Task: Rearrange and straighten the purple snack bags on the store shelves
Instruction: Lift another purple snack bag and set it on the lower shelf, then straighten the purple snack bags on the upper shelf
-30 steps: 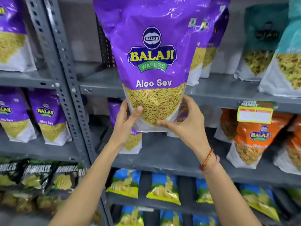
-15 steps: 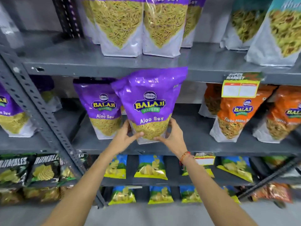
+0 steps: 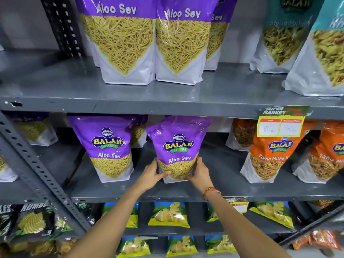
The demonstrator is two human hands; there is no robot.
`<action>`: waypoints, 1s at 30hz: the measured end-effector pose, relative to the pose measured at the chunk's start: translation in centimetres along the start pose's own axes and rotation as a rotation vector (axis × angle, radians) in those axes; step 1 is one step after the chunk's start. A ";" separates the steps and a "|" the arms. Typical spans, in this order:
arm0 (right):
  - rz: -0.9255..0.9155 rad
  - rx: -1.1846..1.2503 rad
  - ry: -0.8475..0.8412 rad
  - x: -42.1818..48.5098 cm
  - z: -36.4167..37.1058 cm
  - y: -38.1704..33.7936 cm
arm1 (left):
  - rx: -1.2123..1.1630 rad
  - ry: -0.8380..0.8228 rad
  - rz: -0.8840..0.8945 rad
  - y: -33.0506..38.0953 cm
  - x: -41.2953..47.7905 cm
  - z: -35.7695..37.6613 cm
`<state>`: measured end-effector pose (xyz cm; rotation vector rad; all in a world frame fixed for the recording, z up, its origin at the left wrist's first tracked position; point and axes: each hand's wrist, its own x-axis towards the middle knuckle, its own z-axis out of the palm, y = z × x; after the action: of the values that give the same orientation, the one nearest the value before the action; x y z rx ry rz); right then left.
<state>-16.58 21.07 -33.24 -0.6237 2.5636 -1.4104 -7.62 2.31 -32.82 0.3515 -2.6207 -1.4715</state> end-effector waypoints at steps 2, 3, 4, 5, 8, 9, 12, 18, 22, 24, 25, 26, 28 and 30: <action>0.033 -0.033 -0.029 0.0 0.4 0.0 | 0.003 -0.010 -0.022 -0.5 -0.1 0.0; 0.049 -0.049 -0.043 0.0 0.6 -0.1 | 0.005 -0.011 -0.029 -0.6 -0.2 0.0; 0.065 -0.066 -0.058 -0.1 0.7 -0.3 | 0.012 -0.012 -0.035 -0.7 -0.3 -0.1; 0.085 -0.092 -0.075 -0.2 0.7 -0.7 | 0.034 -0.011 -0.040 -0.5 -0.4 -0.2; 0.171 -0.289 -0.164 -0.9 -0.1 -2.8 | 0.173 -0.014 -0.079 0.8 -0.7 -0.8; 0.197 -0.367 -0.203 -1.4 -0.5 -3.8 | 0.216 -0.029 -0.095 1.6 -1.1 -1.3; 0.186 -0.497 -0.273 -3.6 -2.7 -8.2 | 0.252 -0.085 -0.067 5.1 -3.5 -3.9; -0.311 -0.189 -0.045 -7.9 -8.8 -20.9 | -0.216 0.062 0.344 16.7 -10.0 -12.8; -0.579 0.127 0.167 -6.3 -10.2 -27.9 | -0.349 0.500 0.564 21.1 -9.0 -18.5; -0.612 0.138 0.234 -3.8 -9.7 -30.3 | -0.324 0.656 0.573 21.4 -6.5 -20.9; -0.596 0.112 0.234 -2.4 -9.3 -31.2 | -0.281 0.695 0.533 21.2 -5.1 -22.0; -0.574 0.066 0.221 -0.8 -8.9 -31.8 | -0.217 0.694 0.470 20.9 -3.8 -23.0; -0.529 -0.042 0.182 1.7 -8.0 -32.4 | -0.084 0.575 0.368 19.8 -1.4 -24.6; -0.485 -0.086 0.143 3.1 -7.0 -32.4 | -0.001 0.387 0.294 19.0 0.1 -25.4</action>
<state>-12.41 9.87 -2.14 -1.2715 2.7126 -1.5249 -5.06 -9.21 -3.38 0.2121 -2.2513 -1.1749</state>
